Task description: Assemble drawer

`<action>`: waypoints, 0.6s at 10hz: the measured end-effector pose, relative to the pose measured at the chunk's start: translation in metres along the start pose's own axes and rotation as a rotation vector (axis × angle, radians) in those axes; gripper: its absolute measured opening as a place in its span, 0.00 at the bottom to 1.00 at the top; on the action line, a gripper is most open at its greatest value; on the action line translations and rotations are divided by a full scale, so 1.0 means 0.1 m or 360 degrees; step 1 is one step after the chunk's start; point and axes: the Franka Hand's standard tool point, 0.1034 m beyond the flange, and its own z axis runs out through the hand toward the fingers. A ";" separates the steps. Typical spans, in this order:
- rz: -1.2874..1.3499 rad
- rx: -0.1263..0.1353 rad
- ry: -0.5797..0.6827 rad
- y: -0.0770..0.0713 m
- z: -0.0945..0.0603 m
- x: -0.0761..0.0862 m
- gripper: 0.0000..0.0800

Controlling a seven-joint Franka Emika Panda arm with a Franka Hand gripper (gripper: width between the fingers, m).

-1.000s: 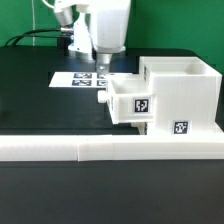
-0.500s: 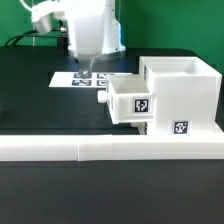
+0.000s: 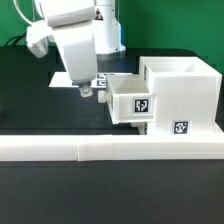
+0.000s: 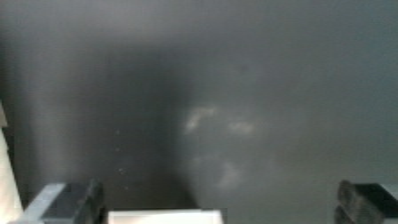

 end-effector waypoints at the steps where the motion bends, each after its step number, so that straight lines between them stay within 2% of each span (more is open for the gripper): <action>1: 0.0042 0.0002 0.0004 0.01 0.02 0.07 0.81; 6: 0.0196 0.0025 0.0028 0.08 0.12 0.56 0.81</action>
Offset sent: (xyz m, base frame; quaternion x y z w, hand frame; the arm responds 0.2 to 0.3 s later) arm 0.0173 0.0379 -0.0006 -0.0006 0.0012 0.0444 0.9990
